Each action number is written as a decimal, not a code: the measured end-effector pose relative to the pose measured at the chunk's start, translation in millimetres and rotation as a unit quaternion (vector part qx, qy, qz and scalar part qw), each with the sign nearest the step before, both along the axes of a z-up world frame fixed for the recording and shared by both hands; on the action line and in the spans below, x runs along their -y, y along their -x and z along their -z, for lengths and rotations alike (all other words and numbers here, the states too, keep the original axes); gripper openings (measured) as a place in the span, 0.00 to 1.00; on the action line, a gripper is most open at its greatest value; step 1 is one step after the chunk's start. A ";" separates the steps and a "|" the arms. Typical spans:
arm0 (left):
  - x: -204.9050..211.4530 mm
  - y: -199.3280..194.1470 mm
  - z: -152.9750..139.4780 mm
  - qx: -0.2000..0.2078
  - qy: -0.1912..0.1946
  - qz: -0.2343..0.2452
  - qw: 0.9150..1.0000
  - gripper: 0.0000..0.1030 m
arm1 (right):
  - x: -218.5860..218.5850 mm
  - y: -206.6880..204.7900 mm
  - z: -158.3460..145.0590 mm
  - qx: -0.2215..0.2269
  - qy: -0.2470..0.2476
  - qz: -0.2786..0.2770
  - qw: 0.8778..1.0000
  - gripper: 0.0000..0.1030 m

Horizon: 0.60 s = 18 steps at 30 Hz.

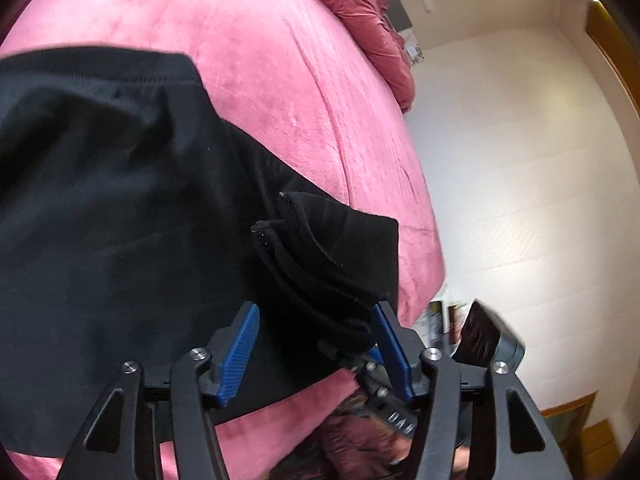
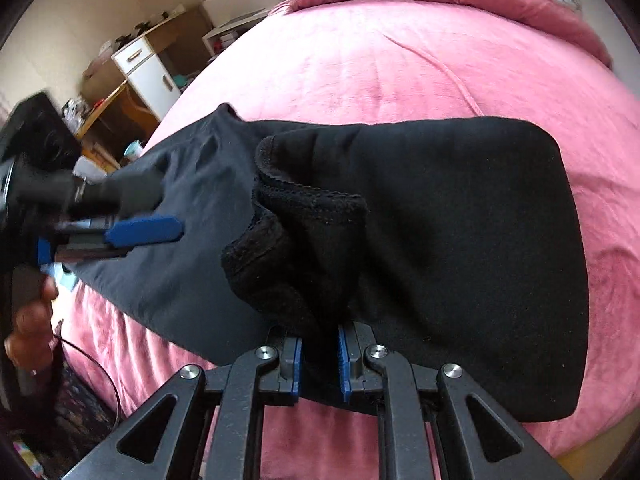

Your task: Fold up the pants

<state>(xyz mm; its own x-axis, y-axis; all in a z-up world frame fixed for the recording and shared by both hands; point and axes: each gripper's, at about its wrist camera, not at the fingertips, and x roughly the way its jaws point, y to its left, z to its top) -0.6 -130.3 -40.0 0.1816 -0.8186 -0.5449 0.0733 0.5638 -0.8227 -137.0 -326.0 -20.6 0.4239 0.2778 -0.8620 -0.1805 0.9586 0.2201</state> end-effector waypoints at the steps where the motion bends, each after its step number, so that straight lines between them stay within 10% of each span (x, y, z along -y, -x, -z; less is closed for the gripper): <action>1: 2.4 1.5 1.6 -0.010 0.006 -0.003 1.000 0.61 | -1.1 0.7 -0.9 0.004 0.003 -0.004 1.000 0.19; 9: 19.4 -15.3 24.3 -0.088 0.042 -0.012 0.995 0.71 | 0.3 38.9 -19.0 0.011 -0.057 -0.064 0.996 0.46; 18: 51.5 -14.0 30.9 -0.096 -0.002 0.017 0.995 0.61 | 108.9 102.5 -23.2 -0.003 -0.066 0.104 0.992 0.46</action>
